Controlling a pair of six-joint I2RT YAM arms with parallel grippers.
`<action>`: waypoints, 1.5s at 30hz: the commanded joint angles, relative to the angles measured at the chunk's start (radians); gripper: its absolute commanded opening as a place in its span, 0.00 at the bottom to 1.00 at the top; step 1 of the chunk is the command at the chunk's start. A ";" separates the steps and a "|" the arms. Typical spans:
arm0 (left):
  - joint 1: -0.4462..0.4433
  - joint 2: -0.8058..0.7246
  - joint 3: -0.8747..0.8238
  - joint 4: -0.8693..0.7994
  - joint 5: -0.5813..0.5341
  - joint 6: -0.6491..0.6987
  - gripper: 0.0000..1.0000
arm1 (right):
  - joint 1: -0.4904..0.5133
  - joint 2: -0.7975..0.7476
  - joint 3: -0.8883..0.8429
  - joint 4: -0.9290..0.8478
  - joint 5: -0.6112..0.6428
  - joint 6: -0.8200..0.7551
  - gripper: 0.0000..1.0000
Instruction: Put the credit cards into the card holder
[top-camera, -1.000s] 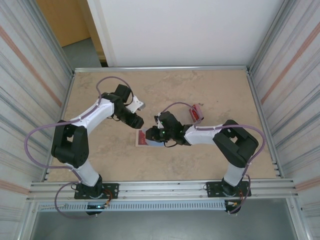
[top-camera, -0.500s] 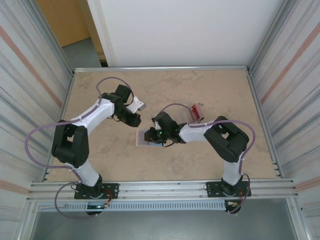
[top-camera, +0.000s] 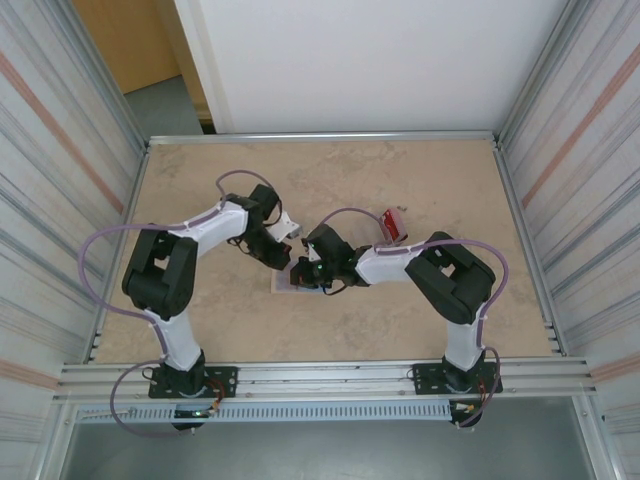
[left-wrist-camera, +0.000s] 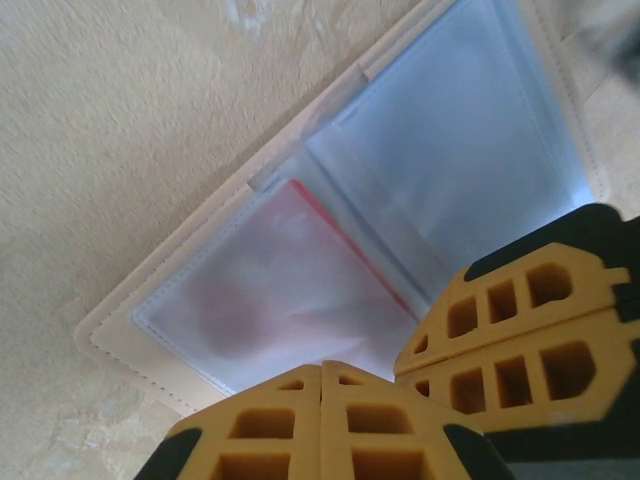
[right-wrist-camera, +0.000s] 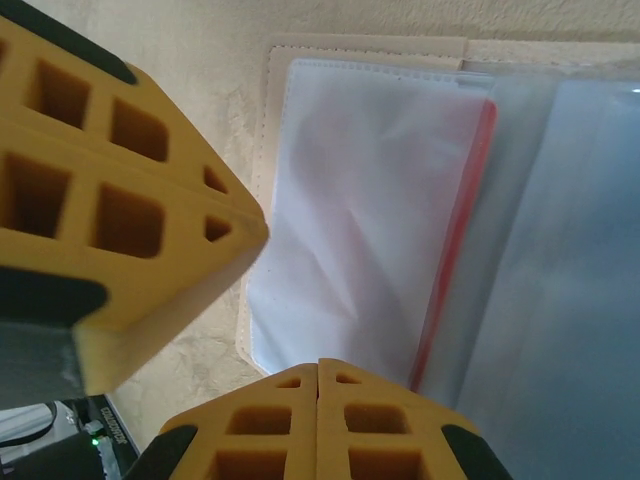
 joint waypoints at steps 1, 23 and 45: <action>-0.009 0.017 -0.017 0.014 -0.044 -0.007 0.01 | 0.008 0.029 0.007 -0.005 0.009 -0.021 0.00; -0.010 -0.157 0.046 0.033 -0.085 -0.007 0.27 | -0.039 -0.300 -0.020 -0.404 0.229 -0.217 0.20; -0.209 0.003 0.409 0.136 -0.087 -0.069 0.54 | -0.620 -0.844 -0.028 -0.946 0.288 -0.594 0.71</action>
